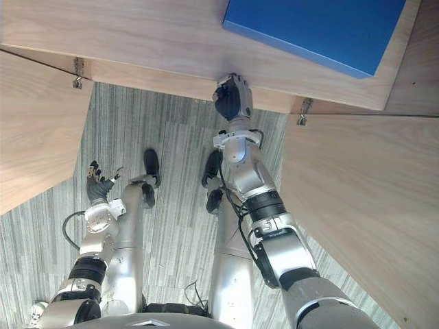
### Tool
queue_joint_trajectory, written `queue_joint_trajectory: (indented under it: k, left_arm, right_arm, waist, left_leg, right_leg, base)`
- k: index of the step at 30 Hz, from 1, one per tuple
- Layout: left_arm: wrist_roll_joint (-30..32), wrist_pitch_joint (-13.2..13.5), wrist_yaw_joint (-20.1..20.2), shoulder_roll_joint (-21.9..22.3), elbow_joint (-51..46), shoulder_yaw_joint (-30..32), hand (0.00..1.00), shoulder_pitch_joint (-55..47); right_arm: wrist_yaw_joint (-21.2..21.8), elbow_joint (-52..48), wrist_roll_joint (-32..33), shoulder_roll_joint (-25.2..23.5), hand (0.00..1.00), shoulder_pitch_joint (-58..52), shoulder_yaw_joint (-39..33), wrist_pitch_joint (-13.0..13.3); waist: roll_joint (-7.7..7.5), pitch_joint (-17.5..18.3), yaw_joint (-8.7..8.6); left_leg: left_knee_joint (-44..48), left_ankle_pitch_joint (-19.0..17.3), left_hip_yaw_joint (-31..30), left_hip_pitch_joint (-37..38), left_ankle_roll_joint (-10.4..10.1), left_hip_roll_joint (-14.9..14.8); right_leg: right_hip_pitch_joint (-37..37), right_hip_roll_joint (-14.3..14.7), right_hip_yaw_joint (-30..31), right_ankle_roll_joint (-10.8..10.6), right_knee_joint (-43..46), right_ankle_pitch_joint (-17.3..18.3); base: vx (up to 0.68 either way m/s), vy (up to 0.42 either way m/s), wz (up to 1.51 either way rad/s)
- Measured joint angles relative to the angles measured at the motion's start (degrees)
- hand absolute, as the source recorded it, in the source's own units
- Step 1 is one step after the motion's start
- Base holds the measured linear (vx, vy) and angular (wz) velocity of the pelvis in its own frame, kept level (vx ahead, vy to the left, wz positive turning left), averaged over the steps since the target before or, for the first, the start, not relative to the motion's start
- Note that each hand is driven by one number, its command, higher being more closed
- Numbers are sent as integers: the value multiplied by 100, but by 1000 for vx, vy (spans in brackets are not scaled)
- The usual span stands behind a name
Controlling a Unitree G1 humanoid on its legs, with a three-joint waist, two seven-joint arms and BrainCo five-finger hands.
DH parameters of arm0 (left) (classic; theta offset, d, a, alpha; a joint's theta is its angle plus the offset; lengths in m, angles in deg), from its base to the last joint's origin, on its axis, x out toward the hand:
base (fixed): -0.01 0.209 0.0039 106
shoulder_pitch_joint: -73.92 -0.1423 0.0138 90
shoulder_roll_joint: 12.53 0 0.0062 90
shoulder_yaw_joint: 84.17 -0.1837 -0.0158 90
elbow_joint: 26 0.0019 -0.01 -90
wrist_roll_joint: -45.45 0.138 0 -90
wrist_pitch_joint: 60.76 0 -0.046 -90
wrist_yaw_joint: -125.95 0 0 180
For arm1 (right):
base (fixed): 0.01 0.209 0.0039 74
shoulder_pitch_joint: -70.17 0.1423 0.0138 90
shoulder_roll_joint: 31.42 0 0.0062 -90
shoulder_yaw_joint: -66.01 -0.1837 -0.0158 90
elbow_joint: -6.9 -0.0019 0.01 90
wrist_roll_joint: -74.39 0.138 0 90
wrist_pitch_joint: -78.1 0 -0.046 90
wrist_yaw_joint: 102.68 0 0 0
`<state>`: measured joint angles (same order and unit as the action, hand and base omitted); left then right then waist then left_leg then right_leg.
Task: Walk over to the cabinet, pick up the folder, carry it to the office cabinet, place the folder inside the office cabinet, then close the office cabinet door
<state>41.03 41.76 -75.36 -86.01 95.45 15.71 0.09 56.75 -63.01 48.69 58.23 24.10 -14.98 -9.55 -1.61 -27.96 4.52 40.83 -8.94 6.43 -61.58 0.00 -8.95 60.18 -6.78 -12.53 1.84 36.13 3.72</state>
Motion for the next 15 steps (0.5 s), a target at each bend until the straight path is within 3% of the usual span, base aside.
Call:
queue_joint_trajectory:
  k: [7,15]
  left_arm:
    - [-41,0,5,25,-160,-112,0,-20]
    - [-28,-1,39,8,-189,-101,0,-5]
  right_arm:
    - [-104,-632,493,523,100,110,-37,-26]
    - [-343,-1256,499,502,100,-126,-524,61]
  waist:
    - [85,-52,-10]
    - [89,-138,-11]
  left_leg:
    - [-139,137,170,-66,6,-53]
    - [-8,204,155,-151,101,-77]
  right_leg:
    - [55,-96,-90,-13,-85,-71]
    - [125,-102,-94,-62,89,-72]
  base:
    - [-18,0,10]
    - [4,-2,0]
